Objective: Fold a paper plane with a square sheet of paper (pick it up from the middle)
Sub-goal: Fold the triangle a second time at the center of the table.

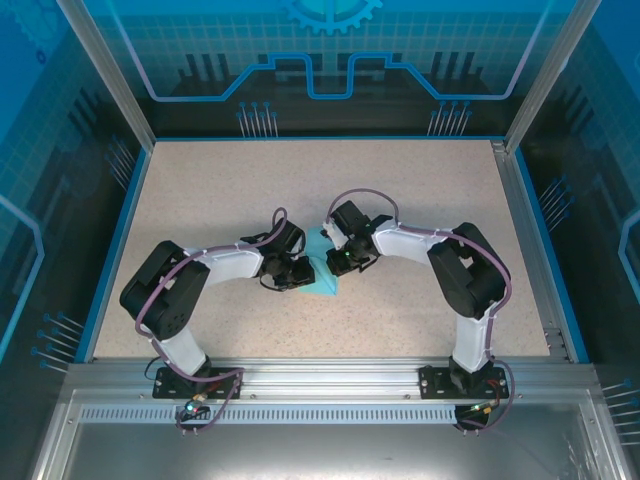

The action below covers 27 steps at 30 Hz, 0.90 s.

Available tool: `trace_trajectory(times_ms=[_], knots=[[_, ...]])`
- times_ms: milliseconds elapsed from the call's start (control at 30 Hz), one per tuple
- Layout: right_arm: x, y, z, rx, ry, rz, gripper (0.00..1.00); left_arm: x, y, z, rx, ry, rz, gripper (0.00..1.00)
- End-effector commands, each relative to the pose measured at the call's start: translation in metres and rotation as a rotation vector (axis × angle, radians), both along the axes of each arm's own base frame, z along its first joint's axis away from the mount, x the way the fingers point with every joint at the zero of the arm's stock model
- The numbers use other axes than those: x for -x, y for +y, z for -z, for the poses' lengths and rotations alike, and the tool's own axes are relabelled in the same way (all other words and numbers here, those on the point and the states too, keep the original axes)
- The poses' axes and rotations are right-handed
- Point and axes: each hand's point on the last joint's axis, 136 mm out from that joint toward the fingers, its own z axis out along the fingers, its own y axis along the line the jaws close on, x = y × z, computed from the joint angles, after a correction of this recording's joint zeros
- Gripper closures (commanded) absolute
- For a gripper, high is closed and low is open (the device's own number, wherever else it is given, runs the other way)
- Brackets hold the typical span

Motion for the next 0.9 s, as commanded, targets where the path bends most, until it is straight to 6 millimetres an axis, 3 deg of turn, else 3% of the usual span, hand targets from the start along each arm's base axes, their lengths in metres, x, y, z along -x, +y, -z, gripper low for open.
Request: trace_trajectory(times_ms=[0, 867], knots=[[-0.0091, -0.0052, -0.0014, 0.022, -0.007, 0.005, 0.92, 0.0005, 0.0123, 0.0076, -0.056, 0.021, -0.012, 0.83], [-0.009, -0.0082, 0.0015, 0.036, 0.002, 0.021, 0.91, -0.0007, 0.0112, 0.0077, -0.055, 0.023, -0.011, 0.83]])
